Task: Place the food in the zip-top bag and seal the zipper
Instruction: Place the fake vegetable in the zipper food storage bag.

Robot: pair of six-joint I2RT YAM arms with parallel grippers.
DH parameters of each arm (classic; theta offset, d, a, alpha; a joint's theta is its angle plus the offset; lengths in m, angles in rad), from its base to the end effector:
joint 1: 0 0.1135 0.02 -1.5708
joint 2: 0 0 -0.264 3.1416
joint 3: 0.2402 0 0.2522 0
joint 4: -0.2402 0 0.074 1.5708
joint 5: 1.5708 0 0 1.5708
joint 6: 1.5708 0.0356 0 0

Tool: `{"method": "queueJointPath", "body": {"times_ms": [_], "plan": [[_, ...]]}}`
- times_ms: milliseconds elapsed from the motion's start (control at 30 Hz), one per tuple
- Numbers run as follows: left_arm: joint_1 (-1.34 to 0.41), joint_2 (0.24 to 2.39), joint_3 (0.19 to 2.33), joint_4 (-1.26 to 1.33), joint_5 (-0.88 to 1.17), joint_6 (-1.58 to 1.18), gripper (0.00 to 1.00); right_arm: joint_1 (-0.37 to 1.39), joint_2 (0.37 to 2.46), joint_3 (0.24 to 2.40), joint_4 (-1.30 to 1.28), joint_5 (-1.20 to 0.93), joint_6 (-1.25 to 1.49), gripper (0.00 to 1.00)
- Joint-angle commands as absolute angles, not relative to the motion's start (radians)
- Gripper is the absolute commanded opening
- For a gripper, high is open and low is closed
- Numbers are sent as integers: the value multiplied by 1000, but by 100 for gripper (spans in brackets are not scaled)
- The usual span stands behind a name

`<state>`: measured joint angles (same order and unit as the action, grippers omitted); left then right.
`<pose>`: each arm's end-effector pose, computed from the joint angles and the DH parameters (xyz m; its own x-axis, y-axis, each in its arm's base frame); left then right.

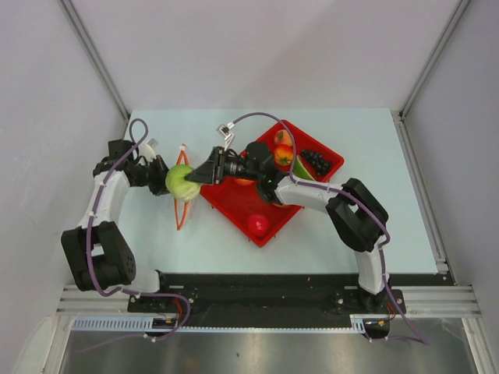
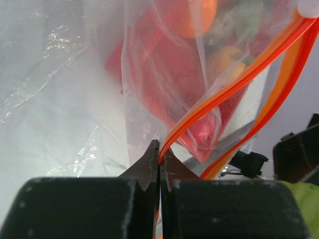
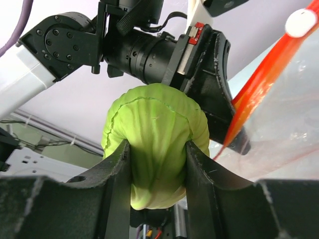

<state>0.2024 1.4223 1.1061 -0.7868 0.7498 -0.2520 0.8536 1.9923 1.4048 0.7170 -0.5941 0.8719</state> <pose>0.2767 0.0320 0.2661 -0.8851 -0.3679 -0.2850 -0.0689 0.7093 -0.7015 0.2924 0.3656 0.2819 -0.7028 0.1593 -0.6933 -0.7015 0.0068 0.7126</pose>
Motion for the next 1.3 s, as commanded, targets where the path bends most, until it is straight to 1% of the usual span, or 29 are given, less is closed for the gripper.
{"method": "queueJointPath", "body": {"times_ms": [0, 133, 367, 500, 633, 733, 767, 900, 967, 1000, 1067, 1100, 1200, 1233, 1267], "plan": [[224, 1424, 1098, -782, 925, -284, 0, 856, 2037, 1401, 713, -526, 778, 0], [227, 1413, 1100, -801, 959, -279, 0, 825, 2054, 1401, 663, -473, 707, 0], [250, 1411, 1097, -841, 966, -270, 0, 781, 2017, 1399, 536, -377, 598, 0], [258, 1408, 1103, -862, 966, -264, 0, 778, 1996, 1401, 470, -289, 500, 0], [256, 1393, 1112, -880, 946, -242, 0, 850, 1942, 1401, 391, -163, 243, 0], [253, 1382, 1115, -897, 951, -229, 0, 882, 1930, 1401, 382, -210, 134, 0], [252, 1381, 1118, -900, 953, -227, 1, 908, 1922, 1402, 376, -216, 47, 0], [250, 1368, 1141, -905, 948, -227, 0, 942, 1911, 1401, 348, -360, -158, 0], [249, 1361, 1160, -910, 942, -221, 0, 954, 1905, 1402, 327, -399, -245, 0], [247, 1361, 1164, -913, 940, -218, 0, 957, 1905, 1401, 318, -437, -332, 0], [239, 1358, 1172, -928, 954, -206, 0, 968, 1899, 1402, 292, -451, -426, 0], [233, 1356, 1175, -937, 959, -199, 0, 979, 1898, 1402, 285, -456, -515, 0], [209, 1339, 1180, -951, 977, -172, 0, 995, 1891, 1402, 272, -457, -624, 0], [207, 1332, 1181, -956, 976, -161, 0, 999, 1885, 1402, 261, -462, -671, 6], [203, 1325, 1184, -959, 970, -153, 0, 1002, 1879, 1402, 267, -450, -672, 15]]}}
